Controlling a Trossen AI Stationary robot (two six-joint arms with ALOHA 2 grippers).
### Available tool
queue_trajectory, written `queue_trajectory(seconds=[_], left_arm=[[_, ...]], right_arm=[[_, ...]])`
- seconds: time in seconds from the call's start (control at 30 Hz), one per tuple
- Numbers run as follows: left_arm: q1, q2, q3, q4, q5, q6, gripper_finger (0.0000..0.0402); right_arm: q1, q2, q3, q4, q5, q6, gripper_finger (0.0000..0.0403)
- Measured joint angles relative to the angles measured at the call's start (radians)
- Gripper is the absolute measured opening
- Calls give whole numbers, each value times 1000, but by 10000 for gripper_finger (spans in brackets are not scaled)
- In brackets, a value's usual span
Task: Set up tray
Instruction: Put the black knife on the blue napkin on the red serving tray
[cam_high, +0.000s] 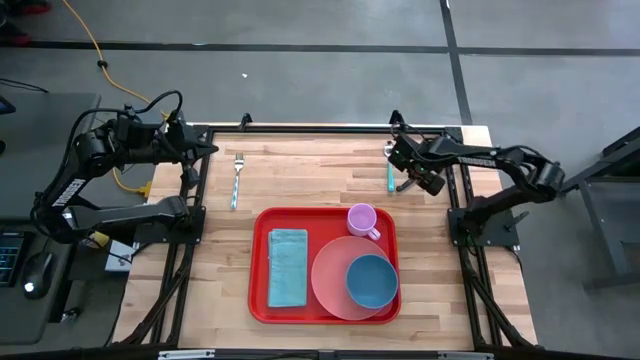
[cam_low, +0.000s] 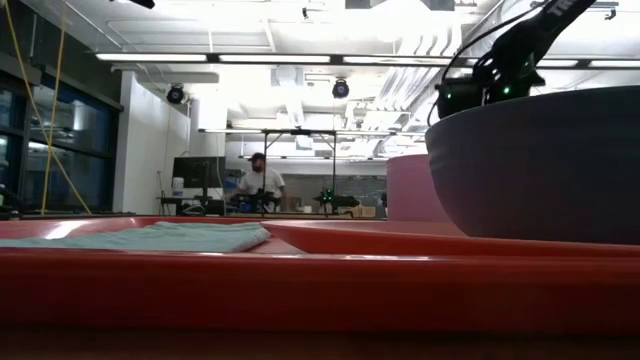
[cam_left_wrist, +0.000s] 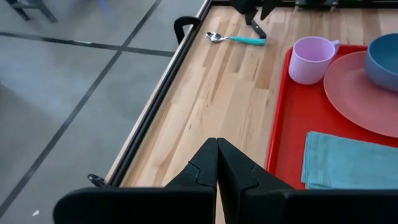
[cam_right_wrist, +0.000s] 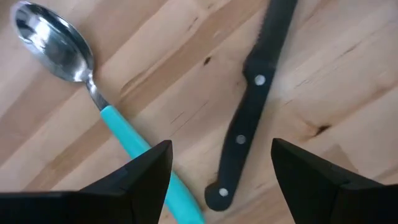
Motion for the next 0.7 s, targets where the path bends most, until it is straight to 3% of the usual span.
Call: queue_trajectory(seconds=[0.5, 0.7], left_arm=[[0, 1, 0, -3, -3, -19, 35], [0, 1, 0, -2, -3, -19, 35]], right_arm=[[-1, 63, -28, -23, -39, 66, 254], [-2, 58, -104, 91, -59, 84, 254]])
